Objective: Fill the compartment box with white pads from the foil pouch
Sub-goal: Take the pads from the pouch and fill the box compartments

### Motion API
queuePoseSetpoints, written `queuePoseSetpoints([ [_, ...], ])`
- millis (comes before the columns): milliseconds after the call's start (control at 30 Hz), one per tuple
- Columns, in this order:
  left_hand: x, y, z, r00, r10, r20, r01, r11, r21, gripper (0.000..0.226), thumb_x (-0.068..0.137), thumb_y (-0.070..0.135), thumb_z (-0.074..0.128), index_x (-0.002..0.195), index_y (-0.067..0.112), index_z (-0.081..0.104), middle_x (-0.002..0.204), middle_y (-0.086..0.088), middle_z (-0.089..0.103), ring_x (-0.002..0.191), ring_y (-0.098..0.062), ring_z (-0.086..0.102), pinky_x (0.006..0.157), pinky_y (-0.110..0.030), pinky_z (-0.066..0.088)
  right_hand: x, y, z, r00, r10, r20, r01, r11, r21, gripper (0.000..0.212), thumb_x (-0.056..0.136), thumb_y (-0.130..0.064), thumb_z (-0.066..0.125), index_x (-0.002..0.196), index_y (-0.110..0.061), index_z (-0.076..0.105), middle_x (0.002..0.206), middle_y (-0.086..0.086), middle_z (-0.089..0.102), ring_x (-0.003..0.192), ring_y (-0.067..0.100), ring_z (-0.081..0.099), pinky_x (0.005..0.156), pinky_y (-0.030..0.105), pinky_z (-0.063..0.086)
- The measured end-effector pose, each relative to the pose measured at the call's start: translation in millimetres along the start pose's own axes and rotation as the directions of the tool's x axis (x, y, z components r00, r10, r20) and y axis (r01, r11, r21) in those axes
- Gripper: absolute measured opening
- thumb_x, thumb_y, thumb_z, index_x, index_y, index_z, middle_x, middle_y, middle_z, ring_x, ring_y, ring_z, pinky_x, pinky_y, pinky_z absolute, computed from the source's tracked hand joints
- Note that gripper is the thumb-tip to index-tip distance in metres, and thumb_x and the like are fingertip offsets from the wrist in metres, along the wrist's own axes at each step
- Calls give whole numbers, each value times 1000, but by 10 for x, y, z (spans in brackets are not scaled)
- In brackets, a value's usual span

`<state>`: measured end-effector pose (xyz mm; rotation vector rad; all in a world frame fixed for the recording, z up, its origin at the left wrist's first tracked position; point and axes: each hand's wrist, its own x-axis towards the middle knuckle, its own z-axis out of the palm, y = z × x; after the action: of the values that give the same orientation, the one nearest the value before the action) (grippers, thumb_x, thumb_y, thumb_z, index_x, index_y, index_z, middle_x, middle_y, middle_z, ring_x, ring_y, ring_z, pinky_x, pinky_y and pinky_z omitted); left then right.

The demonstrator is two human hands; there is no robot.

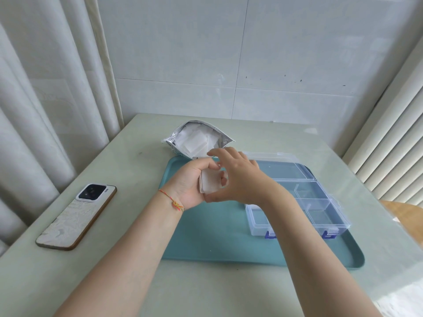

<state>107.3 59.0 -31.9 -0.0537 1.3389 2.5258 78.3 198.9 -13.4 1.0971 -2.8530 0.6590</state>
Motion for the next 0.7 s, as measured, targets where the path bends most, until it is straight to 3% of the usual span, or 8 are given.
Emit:
queuePoseSetpoints([
  [133,3,7,1,999,8,-53,-7,1000,31,20,87,6,45,90,13,63,79,-3,57,69,-16,54,56,-23,48,7,6,28,999,6,-33,-7,1000,-26,64,65,-53,79,115,-29,47,118,-13,39,110,14,40,100,35,31],
  [300,27,-1,-17,993,14,-119,-12,1000,15,24,75,13,61,99,12,59,77,-5,51,63,-17,50,57,-26,46,-3,-8,-13,1000,3,-16,-4,999,-43,86,61,-59,80,132,-34,39,130,-11,36,118,13,37,99,34,28],
  [467,30,-9,-11,996,32,-87,-26,997,70,11,90,8,49,93,12,59,75,-4,52,65,-16,49,56,-24,44,10,-15,28,999,-9,-34,8,1000,-24,63,66,-54,79,116,-32,48,120,-12,39,113,16,40,100,37,32],
  [600,0,10,22,999,44,-3,-44,999,19,19,96,9,41,96,13,59,72,-5,62,63,-16,63,55,-25,51,12,8,21,999,-5,-37,5,1000,-16,75,64,-53,81,126,-35,43,124,-12,38,114,13,38,99,34,29],
  [700,-21,22,49,999,22,-27,-21,1000,15,22,95,9,40,92,11,61,70,-4,62,61,-15,63,54,-23,51,14,5,23,1000,-7,-29,7,1000,-21,68,65,-51,81,121,-33,47,122,-12,39,114,14,37,98,34,30],
])
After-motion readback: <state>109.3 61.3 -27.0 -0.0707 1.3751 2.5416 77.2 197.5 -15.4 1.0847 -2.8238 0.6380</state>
